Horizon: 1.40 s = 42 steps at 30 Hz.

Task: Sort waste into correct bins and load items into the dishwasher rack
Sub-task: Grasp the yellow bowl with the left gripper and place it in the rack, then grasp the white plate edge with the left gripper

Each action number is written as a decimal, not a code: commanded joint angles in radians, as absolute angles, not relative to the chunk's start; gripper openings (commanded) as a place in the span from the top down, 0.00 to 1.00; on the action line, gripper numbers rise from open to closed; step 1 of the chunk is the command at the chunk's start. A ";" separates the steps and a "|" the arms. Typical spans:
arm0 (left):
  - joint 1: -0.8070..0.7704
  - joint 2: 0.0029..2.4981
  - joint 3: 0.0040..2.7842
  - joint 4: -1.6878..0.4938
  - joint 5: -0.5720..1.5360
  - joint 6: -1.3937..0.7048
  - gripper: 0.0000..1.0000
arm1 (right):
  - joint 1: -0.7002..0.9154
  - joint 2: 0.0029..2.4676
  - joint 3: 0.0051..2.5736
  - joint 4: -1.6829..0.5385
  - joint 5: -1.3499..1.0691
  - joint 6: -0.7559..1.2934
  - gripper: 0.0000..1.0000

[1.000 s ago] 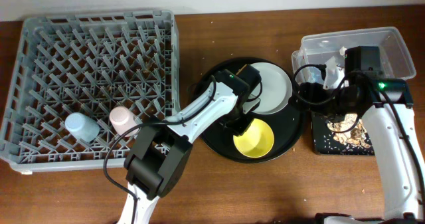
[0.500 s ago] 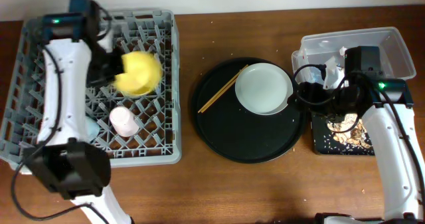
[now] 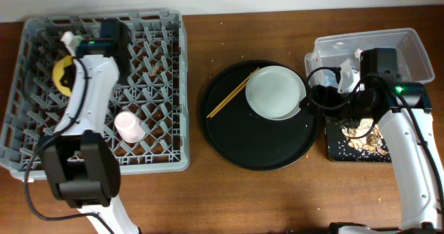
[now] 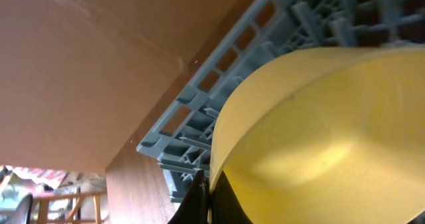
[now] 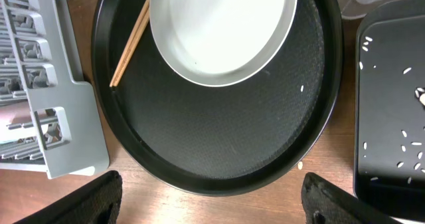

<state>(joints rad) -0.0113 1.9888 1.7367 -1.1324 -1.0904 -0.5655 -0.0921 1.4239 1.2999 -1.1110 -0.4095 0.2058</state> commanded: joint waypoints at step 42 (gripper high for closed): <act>-0.612 2.342 1.934 -0.849 0.150 -0.252 0.46 | -0.099 1.469 1.307 -1.111 -0.377 0.196 0.09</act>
<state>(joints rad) -0.6163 2.2929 1.9465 -0.8486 0.1318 -0.1112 -0.0921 1.4452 1.2999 -1.1114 -0.3897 0.2035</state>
